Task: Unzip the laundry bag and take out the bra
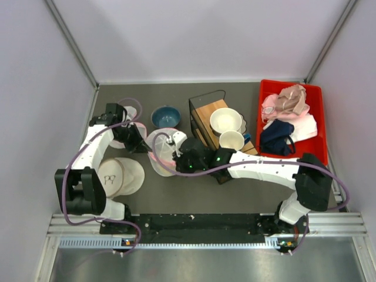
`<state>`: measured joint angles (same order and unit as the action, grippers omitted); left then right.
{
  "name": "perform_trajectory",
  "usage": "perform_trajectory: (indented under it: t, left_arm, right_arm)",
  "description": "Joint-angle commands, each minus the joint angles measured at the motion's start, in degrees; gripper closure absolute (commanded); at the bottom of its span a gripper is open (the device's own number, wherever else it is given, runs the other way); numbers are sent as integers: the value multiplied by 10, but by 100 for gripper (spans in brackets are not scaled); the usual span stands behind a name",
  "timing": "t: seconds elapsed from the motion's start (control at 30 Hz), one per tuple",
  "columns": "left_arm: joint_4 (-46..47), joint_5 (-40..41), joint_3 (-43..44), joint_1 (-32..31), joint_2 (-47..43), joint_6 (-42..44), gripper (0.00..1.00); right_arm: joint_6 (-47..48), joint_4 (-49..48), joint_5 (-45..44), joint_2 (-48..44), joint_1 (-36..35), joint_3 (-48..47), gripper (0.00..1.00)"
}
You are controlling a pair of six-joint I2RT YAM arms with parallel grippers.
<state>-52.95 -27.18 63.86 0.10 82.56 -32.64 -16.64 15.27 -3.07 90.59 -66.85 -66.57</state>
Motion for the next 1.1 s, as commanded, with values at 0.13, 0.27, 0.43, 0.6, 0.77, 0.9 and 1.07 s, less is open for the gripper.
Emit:
perform_trajectory:
  t: [0.13,0.27,0.43,0.6,0.77,0.9,1.07]
  left_arm:
    - [44,71,115,39,12,89,100]
    - [43,38,142,40,29,96,100]
    - [34,-14,141,35,28,80,72]
    - [25,-7,119,35,-46,51,27]
    - [24,8,79,35,-115,36,25]
    - [21,31,68,39,-128,41,25]
    - [57,61,93,55,-108,39,19]
  right_arm:
    - [39,71,53,-8,40,12,100]
    - [31,70,67,9,41,-18,100]
    - [-43,46,117,42,41,-72,100]
    - [-124,-11,127,55,42,-73,100]
    - [-115,-14,77,34,44,-52,100]
    - [-85,10,34,-13,57,-56,65]
    - [-57,22,-8,-59,61,-70,41]
